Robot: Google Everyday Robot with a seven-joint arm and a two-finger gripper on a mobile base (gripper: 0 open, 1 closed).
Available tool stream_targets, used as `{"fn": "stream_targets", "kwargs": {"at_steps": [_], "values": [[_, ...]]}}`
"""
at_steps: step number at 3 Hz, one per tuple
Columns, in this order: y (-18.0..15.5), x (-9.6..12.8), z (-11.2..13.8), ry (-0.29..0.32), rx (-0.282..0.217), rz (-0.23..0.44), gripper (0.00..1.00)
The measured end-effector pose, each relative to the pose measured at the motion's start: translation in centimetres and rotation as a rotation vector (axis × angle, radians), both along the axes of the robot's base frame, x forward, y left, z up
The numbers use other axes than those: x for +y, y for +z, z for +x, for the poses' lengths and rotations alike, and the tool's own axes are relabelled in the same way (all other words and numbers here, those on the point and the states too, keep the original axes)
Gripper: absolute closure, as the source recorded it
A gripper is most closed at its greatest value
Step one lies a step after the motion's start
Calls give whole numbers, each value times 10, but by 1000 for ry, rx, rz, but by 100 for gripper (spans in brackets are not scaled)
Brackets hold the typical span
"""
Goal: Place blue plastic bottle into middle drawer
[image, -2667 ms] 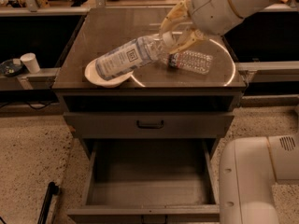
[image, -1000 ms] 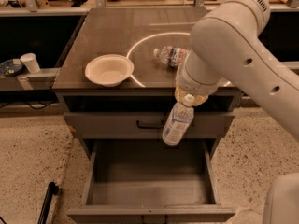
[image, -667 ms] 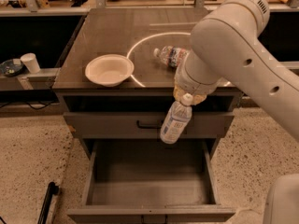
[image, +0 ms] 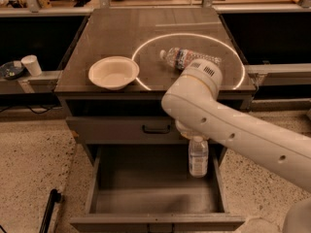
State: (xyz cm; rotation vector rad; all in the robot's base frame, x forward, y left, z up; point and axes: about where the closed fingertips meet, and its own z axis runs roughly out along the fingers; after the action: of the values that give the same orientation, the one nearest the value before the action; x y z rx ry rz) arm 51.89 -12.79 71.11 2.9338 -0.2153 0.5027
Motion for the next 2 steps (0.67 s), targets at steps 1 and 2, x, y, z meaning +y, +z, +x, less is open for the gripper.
{"fn": "stream_targets", "kwargs": {"at_steps": [1,2], "values": [[-37,8,-18,44,7,-21,100],[-37,10,-13,43,-1,-3,100]]}}
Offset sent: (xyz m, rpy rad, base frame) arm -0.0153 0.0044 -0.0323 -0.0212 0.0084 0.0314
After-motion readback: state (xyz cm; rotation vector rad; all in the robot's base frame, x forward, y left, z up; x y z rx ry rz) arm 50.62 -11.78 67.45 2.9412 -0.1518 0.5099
